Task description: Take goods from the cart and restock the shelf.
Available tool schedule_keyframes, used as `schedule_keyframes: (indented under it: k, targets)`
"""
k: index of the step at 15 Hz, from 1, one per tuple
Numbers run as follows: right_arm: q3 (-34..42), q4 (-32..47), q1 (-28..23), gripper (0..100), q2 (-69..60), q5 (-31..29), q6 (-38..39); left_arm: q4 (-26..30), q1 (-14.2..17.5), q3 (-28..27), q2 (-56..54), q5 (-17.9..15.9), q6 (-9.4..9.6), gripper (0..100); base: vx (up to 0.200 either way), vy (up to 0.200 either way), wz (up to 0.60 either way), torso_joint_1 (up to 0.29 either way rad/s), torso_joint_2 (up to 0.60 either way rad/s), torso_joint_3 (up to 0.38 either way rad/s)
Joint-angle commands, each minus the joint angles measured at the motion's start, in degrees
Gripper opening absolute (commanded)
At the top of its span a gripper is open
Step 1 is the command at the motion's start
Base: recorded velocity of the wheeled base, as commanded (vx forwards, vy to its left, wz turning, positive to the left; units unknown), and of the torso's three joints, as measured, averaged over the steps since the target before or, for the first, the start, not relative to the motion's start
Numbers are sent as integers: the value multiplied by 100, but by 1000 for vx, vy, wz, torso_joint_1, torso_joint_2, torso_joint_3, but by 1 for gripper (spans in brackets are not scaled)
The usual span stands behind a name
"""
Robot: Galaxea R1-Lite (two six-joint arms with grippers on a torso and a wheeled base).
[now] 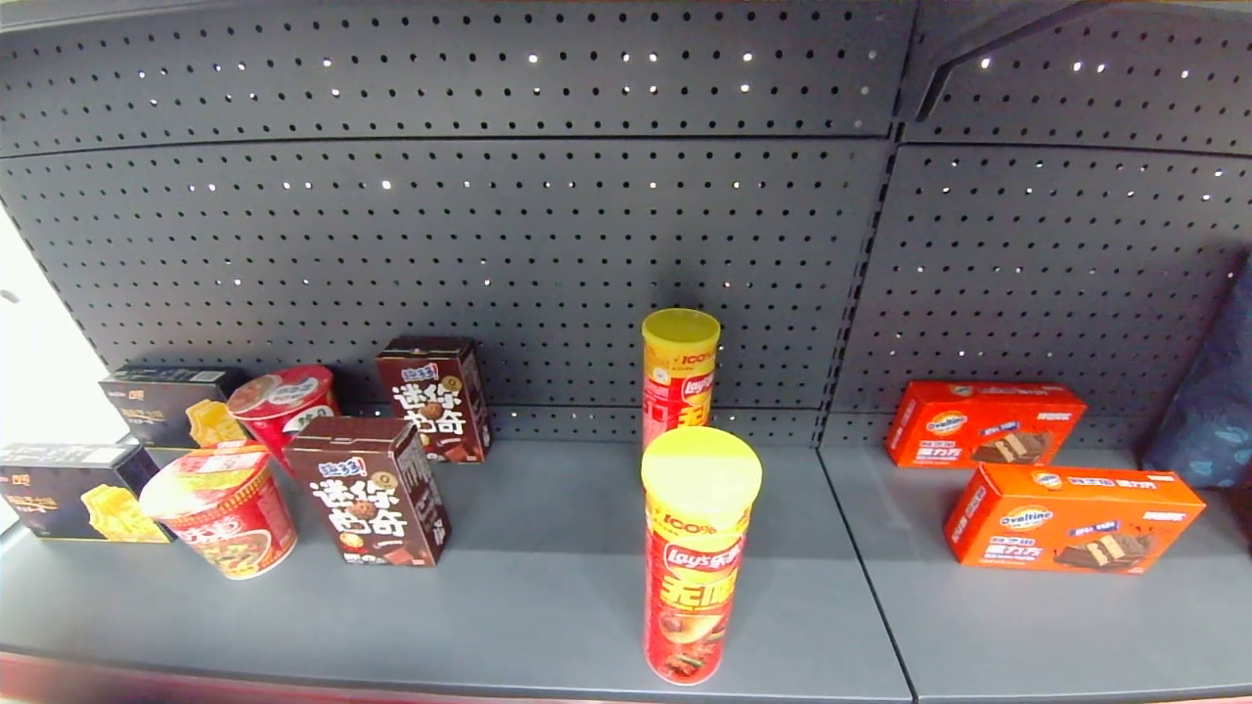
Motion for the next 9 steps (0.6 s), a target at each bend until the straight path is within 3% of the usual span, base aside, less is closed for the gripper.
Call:
schedule_keyframes:
  k: [1,9]
  targets:
    - [1,-10,-1,100,7,103,5,0,1,0,-7,8,-21,100,0,0,0,0,0,0]
    - [1,-1,-1,100,16,735,-224,0,1,0,-7,43,-39,100,0,0,0,0,0,0]
